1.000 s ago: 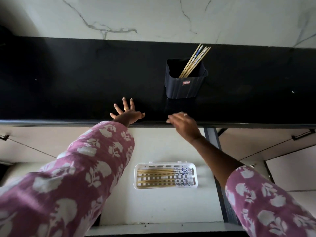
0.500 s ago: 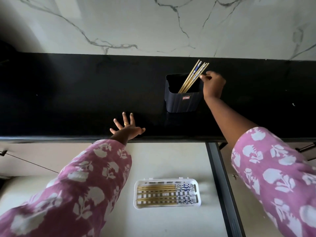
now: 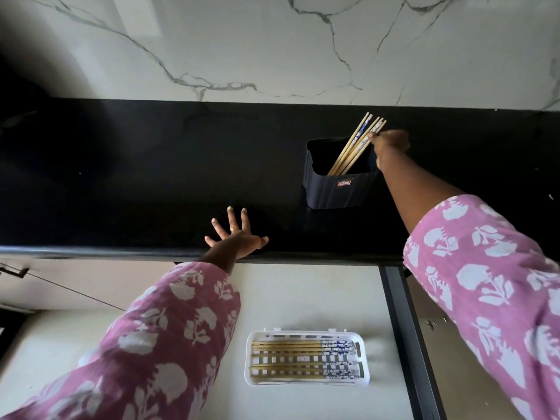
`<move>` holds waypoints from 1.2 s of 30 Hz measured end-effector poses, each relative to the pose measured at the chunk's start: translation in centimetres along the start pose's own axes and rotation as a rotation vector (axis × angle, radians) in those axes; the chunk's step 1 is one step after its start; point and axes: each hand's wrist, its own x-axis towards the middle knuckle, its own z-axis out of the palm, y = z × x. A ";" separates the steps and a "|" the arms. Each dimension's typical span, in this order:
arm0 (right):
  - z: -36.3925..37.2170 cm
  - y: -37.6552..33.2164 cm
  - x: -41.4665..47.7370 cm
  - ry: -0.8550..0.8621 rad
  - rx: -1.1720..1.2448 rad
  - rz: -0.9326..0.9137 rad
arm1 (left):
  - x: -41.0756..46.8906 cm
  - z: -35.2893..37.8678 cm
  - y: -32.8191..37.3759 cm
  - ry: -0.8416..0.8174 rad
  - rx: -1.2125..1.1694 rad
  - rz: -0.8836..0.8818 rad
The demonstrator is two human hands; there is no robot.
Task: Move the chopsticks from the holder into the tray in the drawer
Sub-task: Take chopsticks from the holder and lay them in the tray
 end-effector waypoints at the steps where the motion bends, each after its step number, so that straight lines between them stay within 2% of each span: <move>1: -0.1 0.0 0.0 0.003 0.033 0.011 | 0.0 0.0 0.0 -0.001 0.000 -0.001; 6: -0.5 0.0 -0.4 0.073 0.094 -0.034 | -0.1 0.0 0.1 -0.003 0.005 0.000; 11: -2.2 -1.2 -1.1 0.153 0.050 -0.121 | -0.2 0.0 0.2 0.000 0.011 0.009; 16: -4.7 -3.7 -3.1 0.245 0.029 -0.299 | -0.6 -0.3 0.0 0.004 0.018 0.026; 23: -9.0 -7.4 -6.7 0.329 0.233 -0.426 | -1.0 0.1 -0.3 0.013 0.005 0.049; 27: -10.2 -8.1 -10.0 0.228 0.383 -0.499 | -1.3 0.3 -0.6 0.031 -0.002 0.051; 30: -9.9 -6.9 -12.9 0.082 0.412 -0.522 | -1.6 0.5 -0.8 0.039 0.003 0.067; 33: -8.2 -4.1 -16.2 -0.104 0.292 -0.551 | -1.7 0.8 -1.0 0.045 -0.001 0.071; 36: -5.7 -0.3 -19.2 -0.260 0.024 -0.601 | -1.7 0.8 -1.1 0.066 -0.002 0.067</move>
